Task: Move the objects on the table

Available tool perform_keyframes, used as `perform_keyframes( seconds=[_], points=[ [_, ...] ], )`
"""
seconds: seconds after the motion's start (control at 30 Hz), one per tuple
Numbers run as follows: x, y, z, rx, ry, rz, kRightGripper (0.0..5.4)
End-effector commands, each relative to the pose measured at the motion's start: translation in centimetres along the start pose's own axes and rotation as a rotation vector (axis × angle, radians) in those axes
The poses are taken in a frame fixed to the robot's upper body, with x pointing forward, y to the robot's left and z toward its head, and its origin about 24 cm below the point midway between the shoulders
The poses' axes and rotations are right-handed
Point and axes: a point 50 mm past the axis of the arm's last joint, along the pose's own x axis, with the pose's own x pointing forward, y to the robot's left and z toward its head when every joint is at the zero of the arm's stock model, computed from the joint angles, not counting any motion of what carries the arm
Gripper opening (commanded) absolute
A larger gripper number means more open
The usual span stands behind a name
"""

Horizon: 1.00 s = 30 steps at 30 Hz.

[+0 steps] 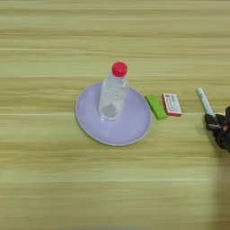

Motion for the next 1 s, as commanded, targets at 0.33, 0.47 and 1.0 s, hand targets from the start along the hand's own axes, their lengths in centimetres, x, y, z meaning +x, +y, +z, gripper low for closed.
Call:
perform_keyframes(
  seconds=[0.33,0.47,1.0],
  points=[
    [-0.6,0.2,3.2,-0.046,-0.107,-0.022,3.13],
    [-1.0,0.5,4.2,-0.047,-0.15,-0.021,3.57],
    [-1.9,4.2,7.9,-0.056,-0.374,0.036,5.26]
  ],
)
